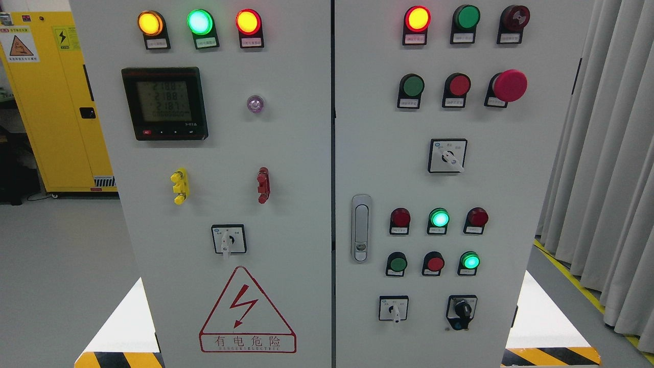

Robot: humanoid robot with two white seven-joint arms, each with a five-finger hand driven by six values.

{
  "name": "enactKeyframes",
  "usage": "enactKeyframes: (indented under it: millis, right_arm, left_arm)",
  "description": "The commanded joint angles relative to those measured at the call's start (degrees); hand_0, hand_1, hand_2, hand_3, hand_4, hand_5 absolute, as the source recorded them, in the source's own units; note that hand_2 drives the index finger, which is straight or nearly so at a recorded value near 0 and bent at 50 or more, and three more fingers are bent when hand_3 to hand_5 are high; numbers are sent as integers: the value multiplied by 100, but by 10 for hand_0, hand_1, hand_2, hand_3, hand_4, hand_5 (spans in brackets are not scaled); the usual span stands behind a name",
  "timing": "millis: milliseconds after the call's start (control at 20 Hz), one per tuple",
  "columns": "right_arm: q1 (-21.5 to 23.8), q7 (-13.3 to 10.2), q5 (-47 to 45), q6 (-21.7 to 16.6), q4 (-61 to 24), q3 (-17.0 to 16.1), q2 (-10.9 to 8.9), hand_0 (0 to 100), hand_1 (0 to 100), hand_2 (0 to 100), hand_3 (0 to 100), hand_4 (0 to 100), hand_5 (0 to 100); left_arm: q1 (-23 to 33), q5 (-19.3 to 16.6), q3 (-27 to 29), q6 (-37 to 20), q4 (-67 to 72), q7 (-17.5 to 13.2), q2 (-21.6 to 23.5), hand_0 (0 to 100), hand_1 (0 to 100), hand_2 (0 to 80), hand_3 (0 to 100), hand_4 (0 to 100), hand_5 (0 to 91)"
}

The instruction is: Turn on light switch 1

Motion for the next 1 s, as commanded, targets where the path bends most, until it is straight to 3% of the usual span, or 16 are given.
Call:
enactKeyframes:
  millis: [0,150,300,450,600,800,900,950]
  right_arm:
    - [1,-4,-167,4,0,0,0,0,500,40,0,0,0]
    - [1,5,-167,4,0,0,0,0,500,40,0,0,0]
    - [10,-4,-167,4,0,0,0,0,500,40,0,0,0]
    - [1,-4,-167,4,0,0,0,0,500,40,0,0,0]
    - [1,-4,-167,4,0,0,0,0,500,40,0,0,0]
    - [1,-4,-167,4,0,0,0,0,500,40,0,0,0]
    - [1,-4,-167,4,0,0,0,0,500,40,0,0,0]
    - [1,5,-167,4,0,0,0,0,500,40,0,0,0]
  left_arm:
    - [-36,8,63,-57,-496,78,174,252,215,0,0,0,0]
    - [-45,8,274,-460,-1015,472,324,248,233,0,0,0,0]
    - [-63,-1,327,-997,-1463,666,473,251,255,0,0,0,0]
    - [-133,-19,624,-1015,-2340,807,631,266,265,0,38,1,0]
    - [-116,-71,1047,-1007,-3456,807,763,279,274,0,203,153,0]
    - [94,-308,1389,-989,-4915,816,816,296,294,0,284,263,0]
    - [332,-527,1671,-980,-5697,816,790,316,301,51,306,303,0]
    - [463,-589,1724,-971,-6057,816,764,326,312,93,333,380,58]
